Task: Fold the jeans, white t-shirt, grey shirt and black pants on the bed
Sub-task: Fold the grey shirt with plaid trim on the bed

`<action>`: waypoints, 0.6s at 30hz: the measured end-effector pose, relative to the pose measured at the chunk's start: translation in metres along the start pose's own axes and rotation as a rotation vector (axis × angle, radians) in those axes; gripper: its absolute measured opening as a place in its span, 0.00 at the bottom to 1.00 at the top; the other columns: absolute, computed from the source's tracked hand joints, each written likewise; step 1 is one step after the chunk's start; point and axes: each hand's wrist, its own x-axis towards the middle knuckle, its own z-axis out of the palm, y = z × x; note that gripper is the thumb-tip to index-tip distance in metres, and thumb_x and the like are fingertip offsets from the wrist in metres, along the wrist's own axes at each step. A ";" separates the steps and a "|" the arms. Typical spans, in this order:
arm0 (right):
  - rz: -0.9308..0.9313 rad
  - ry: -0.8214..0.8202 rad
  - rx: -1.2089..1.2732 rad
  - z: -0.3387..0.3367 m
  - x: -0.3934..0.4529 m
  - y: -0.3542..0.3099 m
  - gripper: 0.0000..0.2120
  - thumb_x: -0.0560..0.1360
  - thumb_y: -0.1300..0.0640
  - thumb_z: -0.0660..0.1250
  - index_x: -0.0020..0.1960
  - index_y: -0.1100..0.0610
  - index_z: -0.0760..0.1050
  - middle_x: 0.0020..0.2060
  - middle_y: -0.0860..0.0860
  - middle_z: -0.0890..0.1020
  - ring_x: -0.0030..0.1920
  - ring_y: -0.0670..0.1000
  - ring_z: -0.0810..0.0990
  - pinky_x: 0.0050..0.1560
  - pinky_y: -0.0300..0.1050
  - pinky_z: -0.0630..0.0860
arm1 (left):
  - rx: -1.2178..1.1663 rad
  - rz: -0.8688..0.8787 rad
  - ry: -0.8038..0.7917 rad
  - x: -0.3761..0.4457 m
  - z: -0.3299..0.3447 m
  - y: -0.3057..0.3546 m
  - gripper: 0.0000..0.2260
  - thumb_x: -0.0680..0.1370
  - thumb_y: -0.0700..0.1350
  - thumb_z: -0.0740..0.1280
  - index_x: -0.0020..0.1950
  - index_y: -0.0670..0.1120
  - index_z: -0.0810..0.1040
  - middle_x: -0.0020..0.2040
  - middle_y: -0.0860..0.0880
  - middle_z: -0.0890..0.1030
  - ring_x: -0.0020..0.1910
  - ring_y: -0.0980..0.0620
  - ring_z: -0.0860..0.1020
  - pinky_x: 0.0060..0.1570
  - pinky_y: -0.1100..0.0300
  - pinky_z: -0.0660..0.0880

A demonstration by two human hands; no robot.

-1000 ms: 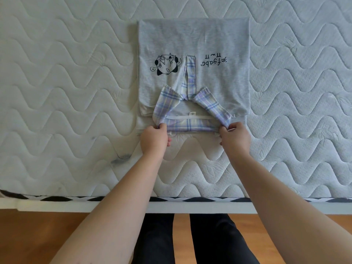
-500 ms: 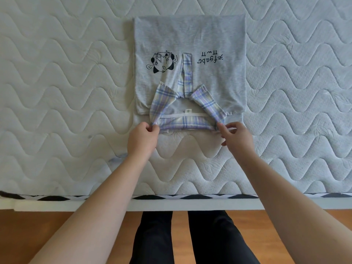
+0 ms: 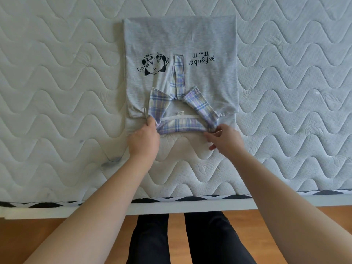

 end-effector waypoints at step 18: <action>-0.666 0.301 -0.531 0.032 0.045 -0.053 0.25 0.83 0.59 0.56 0.78 0.60 0.57 0.78 0.54 0.60 0.78 0.53 0.56 0.77 0.49 0.53 | -0.007 0.307 0.175 0.055 0.012 0.015 0.29 0.82 0.53 0.55 0.80 0.44 0.54 0.81 0.47 0.53 0.80 0.48 0.50 0.78 0.49 0.46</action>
